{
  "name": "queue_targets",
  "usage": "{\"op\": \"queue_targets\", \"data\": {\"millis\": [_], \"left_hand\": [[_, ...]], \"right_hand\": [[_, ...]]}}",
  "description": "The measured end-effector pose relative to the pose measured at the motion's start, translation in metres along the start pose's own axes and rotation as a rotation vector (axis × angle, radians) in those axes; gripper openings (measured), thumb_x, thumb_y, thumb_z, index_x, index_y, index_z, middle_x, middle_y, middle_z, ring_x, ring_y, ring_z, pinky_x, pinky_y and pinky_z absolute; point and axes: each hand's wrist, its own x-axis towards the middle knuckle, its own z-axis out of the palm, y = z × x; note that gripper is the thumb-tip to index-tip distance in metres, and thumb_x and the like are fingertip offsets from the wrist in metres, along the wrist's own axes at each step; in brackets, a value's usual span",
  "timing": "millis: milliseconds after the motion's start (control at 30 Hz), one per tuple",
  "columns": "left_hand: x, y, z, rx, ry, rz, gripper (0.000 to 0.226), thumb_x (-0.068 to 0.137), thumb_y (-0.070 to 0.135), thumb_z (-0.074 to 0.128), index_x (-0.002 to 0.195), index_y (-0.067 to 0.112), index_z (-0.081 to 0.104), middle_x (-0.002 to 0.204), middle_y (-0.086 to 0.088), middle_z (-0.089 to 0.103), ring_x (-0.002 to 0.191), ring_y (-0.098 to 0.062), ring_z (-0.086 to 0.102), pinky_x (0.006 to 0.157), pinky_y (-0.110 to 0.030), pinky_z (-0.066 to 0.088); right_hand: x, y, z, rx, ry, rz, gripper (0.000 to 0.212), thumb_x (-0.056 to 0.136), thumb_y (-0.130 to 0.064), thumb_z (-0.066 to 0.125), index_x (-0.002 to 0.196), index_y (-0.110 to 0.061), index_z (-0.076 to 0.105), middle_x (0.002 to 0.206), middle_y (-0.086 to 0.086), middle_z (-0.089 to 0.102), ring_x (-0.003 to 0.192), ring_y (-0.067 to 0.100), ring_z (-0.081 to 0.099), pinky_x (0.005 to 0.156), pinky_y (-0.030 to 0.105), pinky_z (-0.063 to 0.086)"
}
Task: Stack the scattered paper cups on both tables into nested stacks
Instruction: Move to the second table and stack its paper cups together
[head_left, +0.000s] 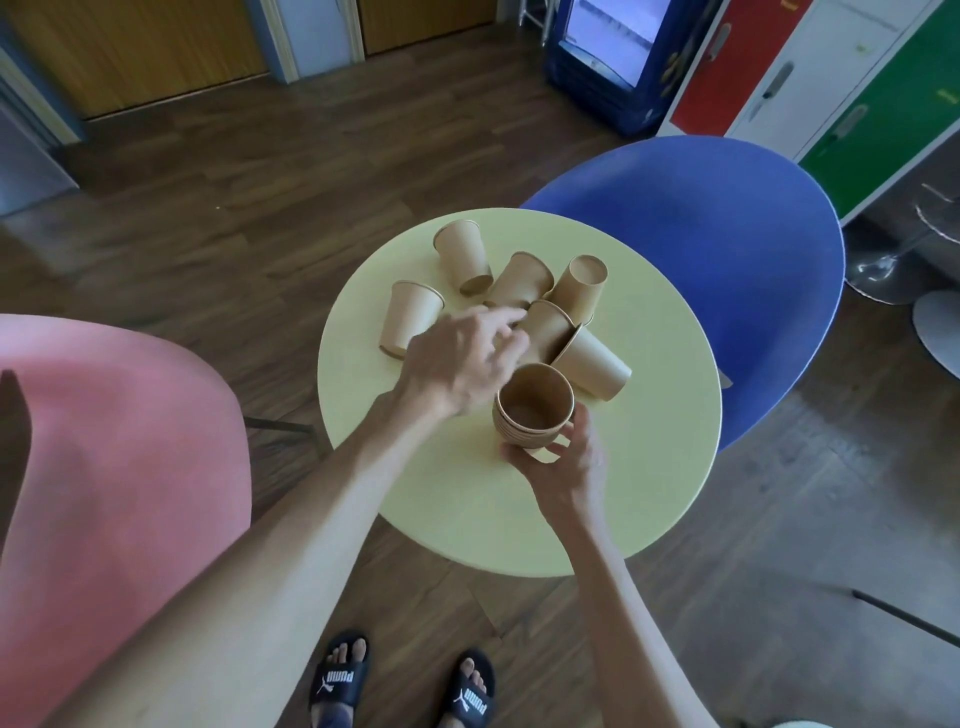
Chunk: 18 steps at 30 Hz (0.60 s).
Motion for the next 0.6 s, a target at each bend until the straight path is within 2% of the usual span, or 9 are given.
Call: {"op": "queue_targets", "data": {"millis": [67, 133, 200, 267, 367, 467, 533, 600], "left_hand": [[0.012, -0.02, 0.009, -0.104, 0.211, -0.099, 0.039, 0.095, 0.03, 0.054, 0.133, 0.022, 0.061, 0.127, -0.002, 0.067, 0.119, -0.026, 0.06, 0.092, -0.043, 0.054], [0.023, -0.043, 0.015, -0.01, 0.3, -0.235, 0.05, 0.095, 0.024, 0.059, 0.144, 0.018, 0.049, 0.139, -0.013, 0.054, 0.128, -0.034, 0.05, 0.092, -0.044, 0.053], [0.033, -0.061, 0.022, 0.076, 0.197, -0.379, 0.067, 0.096, 0.031, 0.062, 0.154, 0.02, 0.032, 0.148, -0.019, 0.039, 0.129, -0.04, 0.046, 0.091, -0.047, 0.05], [0.039, -0.07, 0.026, 0.104, 0.11, -0.422, 0.079, 0.095, 0.036, 0.066, 0.159, 0.022, 0.021, 0.15, -0.023, 0.033, 0.128, -0.042, 0.046, 0.091, -0.049, 0.05], [0.047, -0.078, 0.029, 0.071, 0.085, -0.485, 0.084, 0.097, 0.037, 0.066, 0.161, 0.021, 0.014, 0.143, -0.024, 0.041, 0.127, -0.041, 0.05, 0.089, -0.049, 0.049], [0.048, -0.081, 0.033, 0.049, 0.114, -0.51, 0.076, 0.097, 0.033, 0.067, 0.157, 0.018, 0.021, 0.133, -0.024, 0.054, 0.124, -0.041, 0.055, 0.085, -0.047, 0.05], [0.045, -0.079, 0.033, -0.023, 0.192, -0.536, 0.074, 0.093, 0.031, 0.069, 0.152, 0.017, 0.026, 0.129, -0.024, 0.058, 0.12, -0.042, 0.057, 0.083, -0.046, 0.05], [0.039, -0.071, 0.03, -0.189, 0.34, -0.559, 0.074, 0.087, 0.034, 0.069, 0.148, 0.018, 0.029, 0.123, -0.022, 0.061, 0.113, -0.041, 0.06, 0.084, -0.043, 0.052]], "right_hand": [[0.002, 0.002, 0.001, 0.018, -0.009, 0.01, 0.079, 0.067, -0.018, 0.093, 0.134, -0.021, 0.052, 0.123, -0.004, 0.064, 0.109, 0.019, 0.063, 0.089, 0.036, 0.058], [0.005, 0.004, 0.003, 0.01, -0.016, 0.0, 0.079, 0.067, -0.018, 0.093, 0.135, -0.02, 0.052, 0.124, -0.003, 0.064, 0.109, 0.018, 0.063, 0.089, 0.035, 0.058], [0.005, 0.003, 0.006, 0.018, -0.019, -0.015, 0.08, 0.067, -0.019, 0.093, 0.135, -0.02, 0.051, 0.126, -0.003, 0.064, 0.11, 0.019, 0.063, 0.089, 0.036, 0.058], [0.005, 0.001, 0.008, 0.005, -0.019, -0.015, 0.08, 0.067, -0.019, 0.093, 0.135, -0.019, 0.051, 0.126, -0.003, 0.064, 0.111, 0.019, 0.062, 0.089, 0.037, 0.058], [0.007, 0.003, 0.01, 0.006, -0.024, -0.017, 0.08, 0.067, -0.018, 0.093, 0.136, -0.018, 0.051, 0.127, -0.002, 0.064, 0.112, 0.02, 0.062, 0.09, 0.037, 0.058], [0.009, 0.003, 0.01, 0.001, -0.025, -0.013, 0.08, 0.067, -0.019, 0.093, 0.135, -0.018, 0.051, 0.126, -0.003, 0.064, 0.11, 0.02, 0.062, 0.089, 0.037, 0.058], [0.009, 0.004, 0.01, 0.002, -0.023, -0.024, 0.079, 0.067, -0.019, 0.093, 0.134, -0.018, 0.052, 0.125, -0.004, 0.063, 0.109, 0.02, 0.061, 0.089, 0.038, 0.058], [0.009, 0.005, 0.01, 0.014, -0.018, -0.027, 0.078, 0.067, -0.02, 0.093, 0.133, -0.019, 0.052, 0.123, -0.006, 0.063, 0.109, 0.019, 0.061, 0.088, 0.038, 0.058]]}}
